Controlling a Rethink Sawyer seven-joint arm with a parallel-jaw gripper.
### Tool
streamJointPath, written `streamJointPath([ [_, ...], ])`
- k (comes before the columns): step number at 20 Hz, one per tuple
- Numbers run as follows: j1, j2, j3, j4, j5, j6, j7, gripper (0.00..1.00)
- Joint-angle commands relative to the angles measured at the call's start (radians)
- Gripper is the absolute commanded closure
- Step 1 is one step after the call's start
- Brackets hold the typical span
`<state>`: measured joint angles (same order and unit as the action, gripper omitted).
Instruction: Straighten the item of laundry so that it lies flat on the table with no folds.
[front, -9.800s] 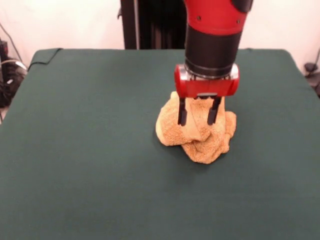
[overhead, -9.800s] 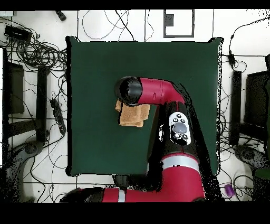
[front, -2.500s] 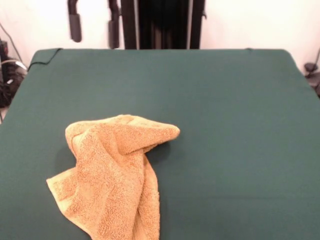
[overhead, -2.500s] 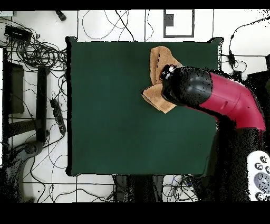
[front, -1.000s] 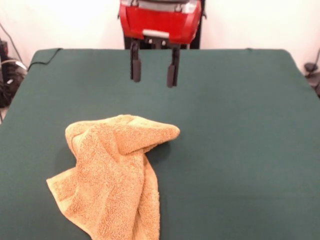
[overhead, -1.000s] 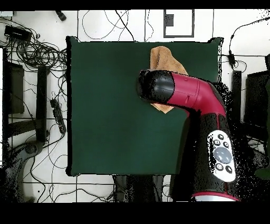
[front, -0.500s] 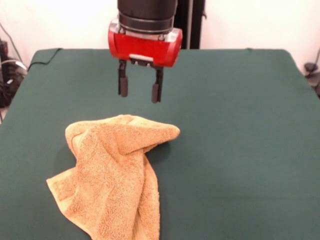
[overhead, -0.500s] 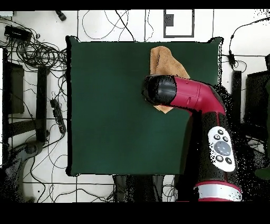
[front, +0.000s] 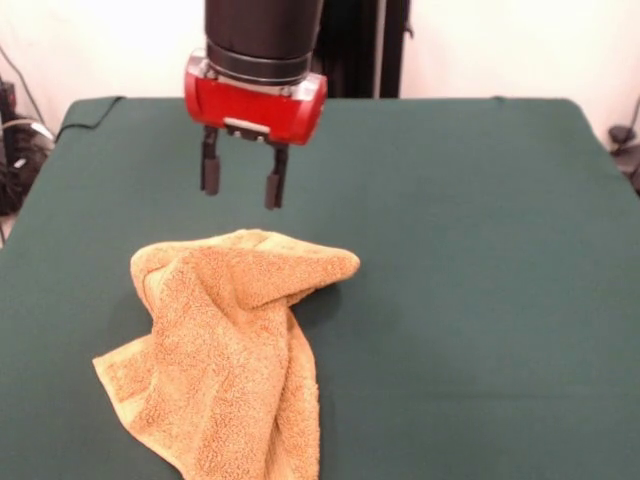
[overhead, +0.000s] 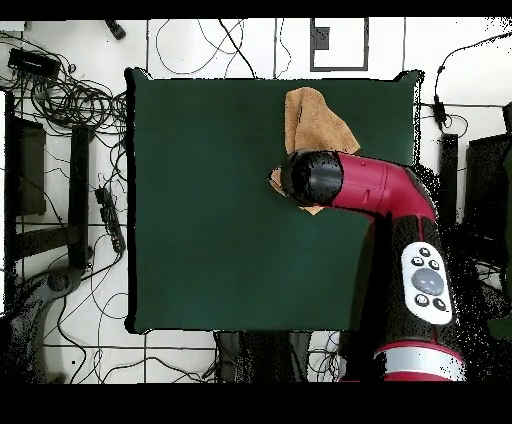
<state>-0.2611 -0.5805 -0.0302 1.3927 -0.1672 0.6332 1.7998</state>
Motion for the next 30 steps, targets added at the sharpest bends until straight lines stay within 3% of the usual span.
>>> streamJointPath([
  [1, -0.003, 0.022, 0.014, -0.006, -0.03, -0.016, 0.071, 0.0],
  [18, -0.057, 0.232, 0.115, -0.144, -0.011, -0.1, 0.047, 0.0],
  [30, -0.034, 0.249, 0.12, -0.161, 0.018, -0.085, 0.087, 0.0],
])
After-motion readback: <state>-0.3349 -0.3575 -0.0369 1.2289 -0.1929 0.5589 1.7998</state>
